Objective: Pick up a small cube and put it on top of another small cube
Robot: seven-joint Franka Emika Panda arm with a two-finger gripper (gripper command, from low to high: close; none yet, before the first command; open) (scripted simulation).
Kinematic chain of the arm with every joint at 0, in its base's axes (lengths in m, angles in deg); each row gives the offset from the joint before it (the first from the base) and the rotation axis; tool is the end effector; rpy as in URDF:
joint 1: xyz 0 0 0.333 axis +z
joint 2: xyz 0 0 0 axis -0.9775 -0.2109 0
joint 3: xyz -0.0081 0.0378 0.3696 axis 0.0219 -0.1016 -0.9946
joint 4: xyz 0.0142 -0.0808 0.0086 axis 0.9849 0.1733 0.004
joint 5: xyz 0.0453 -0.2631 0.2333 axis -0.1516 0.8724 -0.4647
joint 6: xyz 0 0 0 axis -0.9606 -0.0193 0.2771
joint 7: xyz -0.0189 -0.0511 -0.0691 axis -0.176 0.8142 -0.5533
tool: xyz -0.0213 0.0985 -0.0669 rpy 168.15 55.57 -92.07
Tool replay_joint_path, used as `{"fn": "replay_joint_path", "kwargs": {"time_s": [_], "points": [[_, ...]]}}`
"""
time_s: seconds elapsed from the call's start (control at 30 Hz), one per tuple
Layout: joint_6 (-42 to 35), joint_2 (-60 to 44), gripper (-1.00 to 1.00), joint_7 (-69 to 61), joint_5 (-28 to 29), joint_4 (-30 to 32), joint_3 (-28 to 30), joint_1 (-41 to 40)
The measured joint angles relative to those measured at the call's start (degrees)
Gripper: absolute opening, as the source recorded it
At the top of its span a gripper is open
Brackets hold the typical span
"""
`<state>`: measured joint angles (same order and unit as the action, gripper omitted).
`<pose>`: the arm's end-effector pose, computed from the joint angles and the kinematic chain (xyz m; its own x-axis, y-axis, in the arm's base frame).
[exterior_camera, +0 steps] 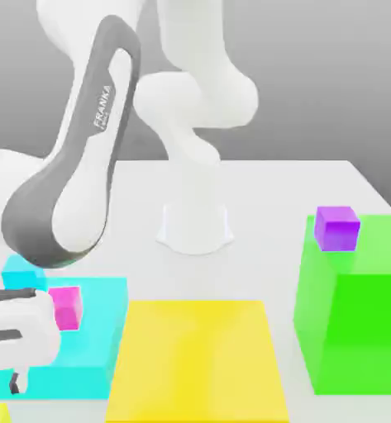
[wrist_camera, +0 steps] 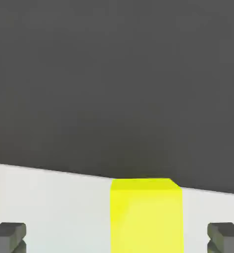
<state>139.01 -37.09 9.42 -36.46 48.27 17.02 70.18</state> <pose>0.5424 -0.2608 0.2531 0.7973 -0.6035 0.0046 -0.6035 -0.7973 -0.0067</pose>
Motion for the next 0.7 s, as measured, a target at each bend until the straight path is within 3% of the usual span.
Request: {"fn": "replay_joint_path", "kwargs": {"time_s": [0.07,0.1,0.3,0.43,0.7], "points": [[2.9,-4.2,0.0,-1.3,-1.5,-1.0,-1.6,-1.4],[4.1,-5.8,-1.0,-1.8,-2.2,-1.4,-2.3,-2.0],[4.6,-6.6,-1.0,-2.1,-2.6,-1.7,-2.6,-2.3],[0.2,-0.7,-1.0,-0.3,0.0,-0.2,0.0,-0.3],[-4.4,13.3,-1.0,8.1,4.1,10.4,5.1,3.5]]}}
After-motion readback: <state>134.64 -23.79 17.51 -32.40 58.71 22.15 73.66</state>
